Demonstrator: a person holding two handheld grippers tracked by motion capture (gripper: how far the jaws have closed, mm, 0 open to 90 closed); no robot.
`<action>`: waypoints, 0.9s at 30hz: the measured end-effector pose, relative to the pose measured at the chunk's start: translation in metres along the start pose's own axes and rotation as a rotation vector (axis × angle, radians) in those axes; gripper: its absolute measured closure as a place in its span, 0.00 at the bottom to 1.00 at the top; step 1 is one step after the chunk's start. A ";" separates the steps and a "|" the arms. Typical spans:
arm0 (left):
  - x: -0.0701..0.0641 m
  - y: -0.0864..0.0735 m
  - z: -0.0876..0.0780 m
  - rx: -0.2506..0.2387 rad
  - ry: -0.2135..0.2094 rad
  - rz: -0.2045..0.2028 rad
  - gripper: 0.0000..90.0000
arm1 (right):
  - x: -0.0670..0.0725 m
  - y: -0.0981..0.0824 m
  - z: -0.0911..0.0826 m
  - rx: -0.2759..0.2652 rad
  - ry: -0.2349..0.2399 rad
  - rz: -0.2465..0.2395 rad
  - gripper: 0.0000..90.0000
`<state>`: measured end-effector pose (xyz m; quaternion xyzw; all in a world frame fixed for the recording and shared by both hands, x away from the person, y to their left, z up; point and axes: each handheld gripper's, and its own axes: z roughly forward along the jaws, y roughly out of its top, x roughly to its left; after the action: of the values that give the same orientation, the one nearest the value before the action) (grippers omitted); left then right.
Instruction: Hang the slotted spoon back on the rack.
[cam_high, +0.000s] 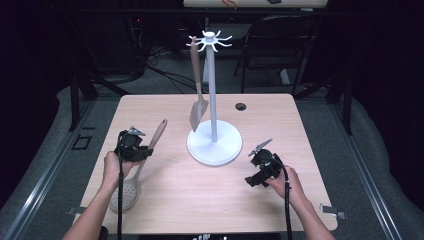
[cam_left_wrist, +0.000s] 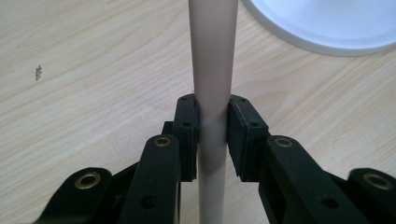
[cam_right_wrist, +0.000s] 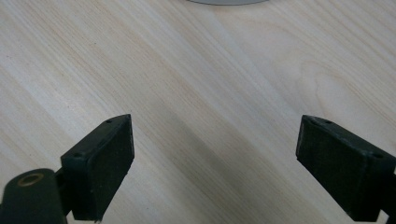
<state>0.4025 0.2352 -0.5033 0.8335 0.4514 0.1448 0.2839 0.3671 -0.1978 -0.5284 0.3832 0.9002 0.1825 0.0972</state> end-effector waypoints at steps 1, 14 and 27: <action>0.000 0.000 -0.001 -0.013 0.003 -0.001 0.83 | 0.000 0.000 0.000 -0.005 0.005 0.006 0.12; -0.011 -0.007 -0.035 -0.210 0.073 -0.016 0.83 | -0.001 0.000 0.001 -0.005 0.013 0.006 0.12; -0.024 -0.013 -0.079 -0.454 0.101 -0.043 0.83 | 0.000 0.000 0.002 0.006 0.003 -0.002 0.12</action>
<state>0.3417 0.2477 -0.4480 0.7300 0.4386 0.2780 0.4443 0.3679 -0.1972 -0.5304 0.3826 0.9012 0.1804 0.0950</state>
